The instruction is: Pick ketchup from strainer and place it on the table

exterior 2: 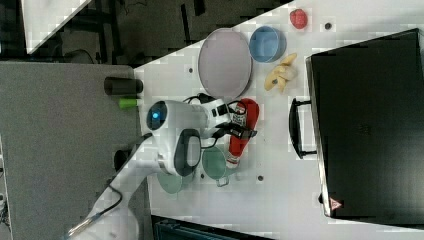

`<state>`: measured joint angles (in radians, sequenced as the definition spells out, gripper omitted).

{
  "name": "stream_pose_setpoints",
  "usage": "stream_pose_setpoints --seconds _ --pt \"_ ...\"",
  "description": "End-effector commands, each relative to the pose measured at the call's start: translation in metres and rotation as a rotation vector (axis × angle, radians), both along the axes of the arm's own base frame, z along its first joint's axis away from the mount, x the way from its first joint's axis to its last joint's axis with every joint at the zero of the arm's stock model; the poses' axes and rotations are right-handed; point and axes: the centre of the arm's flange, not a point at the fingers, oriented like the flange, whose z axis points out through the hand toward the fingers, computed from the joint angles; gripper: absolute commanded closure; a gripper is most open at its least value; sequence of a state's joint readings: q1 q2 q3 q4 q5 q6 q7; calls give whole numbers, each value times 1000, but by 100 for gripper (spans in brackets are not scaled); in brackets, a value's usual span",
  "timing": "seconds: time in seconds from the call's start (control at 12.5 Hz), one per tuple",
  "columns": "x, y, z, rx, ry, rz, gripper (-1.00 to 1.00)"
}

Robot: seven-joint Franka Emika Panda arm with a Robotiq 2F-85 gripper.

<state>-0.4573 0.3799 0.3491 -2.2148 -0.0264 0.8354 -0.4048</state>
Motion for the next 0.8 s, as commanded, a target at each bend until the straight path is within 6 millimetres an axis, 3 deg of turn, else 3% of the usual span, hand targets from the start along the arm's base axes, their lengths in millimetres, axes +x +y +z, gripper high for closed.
stream_pose_setpoints --seconds 0.08,0.24,0.4,0.8 --pt "5 2 -3 6 -52 42 -66" --pt "7 4 7 -1 -69 45 -100" --pt "16 3 38 -20 -106 35 -100" --pt "41 1 183 -105 -154 -112 -100"
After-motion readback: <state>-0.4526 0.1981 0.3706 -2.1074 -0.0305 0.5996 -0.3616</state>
